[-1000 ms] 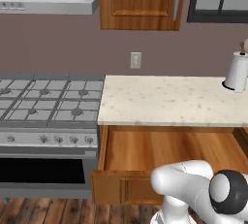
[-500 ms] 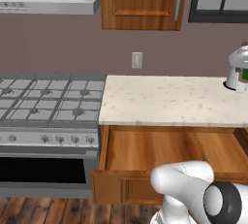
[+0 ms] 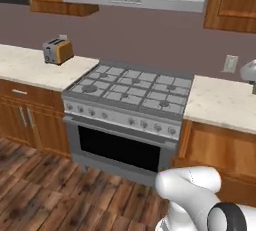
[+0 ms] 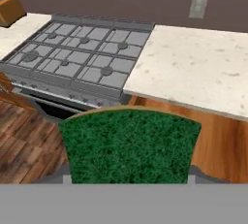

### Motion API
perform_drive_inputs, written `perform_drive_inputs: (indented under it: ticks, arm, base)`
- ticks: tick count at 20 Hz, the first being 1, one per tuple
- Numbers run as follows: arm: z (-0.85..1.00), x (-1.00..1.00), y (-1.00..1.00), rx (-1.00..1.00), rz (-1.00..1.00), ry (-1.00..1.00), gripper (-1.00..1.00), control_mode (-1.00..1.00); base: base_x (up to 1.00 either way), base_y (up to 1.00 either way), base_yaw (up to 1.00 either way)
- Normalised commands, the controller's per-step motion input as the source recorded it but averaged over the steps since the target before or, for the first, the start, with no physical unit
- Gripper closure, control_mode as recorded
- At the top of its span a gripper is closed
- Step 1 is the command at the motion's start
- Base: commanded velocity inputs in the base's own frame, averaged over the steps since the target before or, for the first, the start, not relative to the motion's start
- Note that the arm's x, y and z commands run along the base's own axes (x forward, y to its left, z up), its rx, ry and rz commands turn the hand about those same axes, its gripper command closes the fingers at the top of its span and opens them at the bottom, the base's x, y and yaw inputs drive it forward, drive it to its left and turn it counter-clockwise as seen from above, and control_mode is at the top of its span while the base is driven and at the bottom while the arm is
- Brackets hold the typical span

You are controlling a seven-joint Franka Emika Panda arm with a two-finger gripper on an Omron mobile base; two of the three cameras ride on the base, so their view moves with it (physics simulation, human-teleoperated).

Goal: Restock the sink supplies by placing the sponge and soap dispenser on the counter and next to the sink. Make sure the soap dispenser is upright.

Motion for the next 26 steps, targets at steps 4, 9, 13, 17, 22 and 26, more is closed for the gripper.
perform_drive_inputs:
  ticks: [4,9,13,17,22,26]
  arm:
    - [0.0,0.0,0.0,0.0,0.0,0.0,1.0,1.0]
    - [0.0,0.0,0.0,0.0,0.0,0.0,1.0,1.0]
    - [0.0,0.0,0.0,0.0,0.0,0.0,1.0,1.0]
    - [0.0,0.0,0.0,0.0,0.0,0.0,1.0,1.0]
    - [0.0,0.0,0.0,0.0,0.0,0.0,1.0,1.0]
    - [0.0,0.0,0.0,0.0,0.0,0.0,1.0,1.0]
  base:
    - [0.0,0.76,0.81]
    - [-0.02,0.68,0.82]
    - [-0.01,0.56,0.85]
    - [0.0,0.35,0.87]
    - [0.04,0.2,0.87]
    - [0.35,0.0,0.86]
